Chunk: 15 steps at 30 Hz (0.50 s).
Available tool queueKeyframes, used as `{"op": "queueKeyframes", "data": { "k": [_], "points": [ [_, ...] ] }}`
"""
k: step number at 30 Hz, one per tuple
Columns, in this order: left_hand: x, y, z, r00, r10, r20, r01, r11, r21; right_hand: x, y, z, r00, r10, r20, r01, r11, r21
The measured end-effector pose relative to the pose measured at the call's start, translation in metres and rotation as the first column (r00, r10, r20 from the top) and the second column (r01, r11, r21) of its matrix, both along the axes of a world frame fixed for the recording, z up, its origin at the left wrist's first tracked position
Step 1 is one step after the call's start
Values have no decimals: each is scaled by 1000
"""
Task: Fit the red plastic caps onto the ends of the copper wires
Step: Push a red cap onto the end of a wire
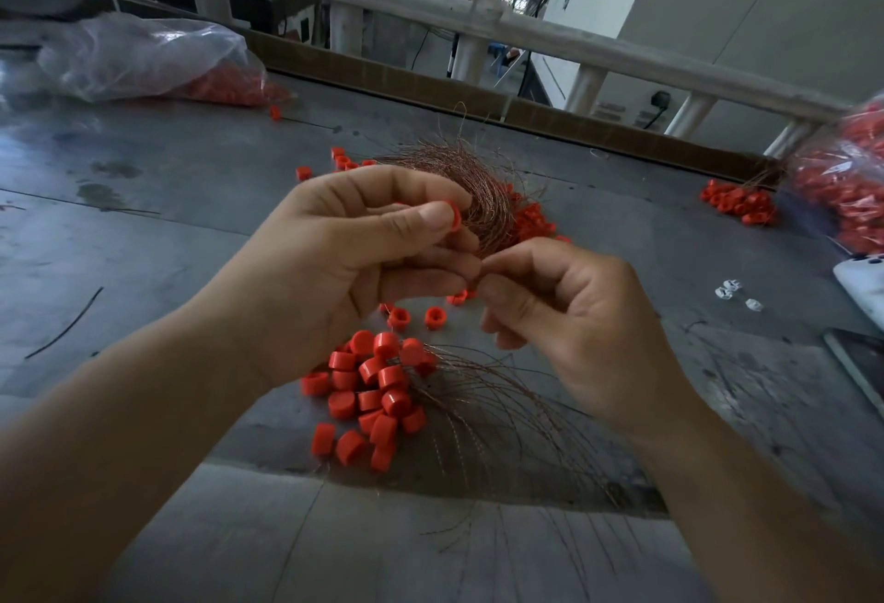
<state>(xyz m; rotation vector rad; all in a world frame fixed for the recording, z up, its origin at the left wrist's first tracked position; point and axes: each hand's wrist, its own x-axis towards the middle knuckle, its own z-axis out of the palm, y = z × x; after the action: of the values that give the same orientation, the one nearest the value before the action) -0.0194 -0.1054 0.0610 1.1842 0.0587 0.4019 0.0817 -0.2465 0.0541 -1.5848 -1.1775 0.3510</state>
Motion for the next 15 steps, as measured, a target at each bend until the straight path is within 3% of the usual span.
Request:
{"op": "queueKeyframes", "data": {
  "k": [7,10,12,15],
  "points": [
    [-4,8,4,996,82,-38,-76,989,128,13,-8,8,990,-124,60,124,992,-1],
    [-4,14,3,982,140,-130,-102,958,266,17,-10,8,985,-124,119,132,989,-62],
    [-3,18,0,951,226,-209,-110,884,455,18,-9,4,974,-114,197,140,982,-125],
    [-1,19,-6,914,315,-257,-40,700,713,17,-5,-5,955,-68,290,140,962,-236]
  ]
}}
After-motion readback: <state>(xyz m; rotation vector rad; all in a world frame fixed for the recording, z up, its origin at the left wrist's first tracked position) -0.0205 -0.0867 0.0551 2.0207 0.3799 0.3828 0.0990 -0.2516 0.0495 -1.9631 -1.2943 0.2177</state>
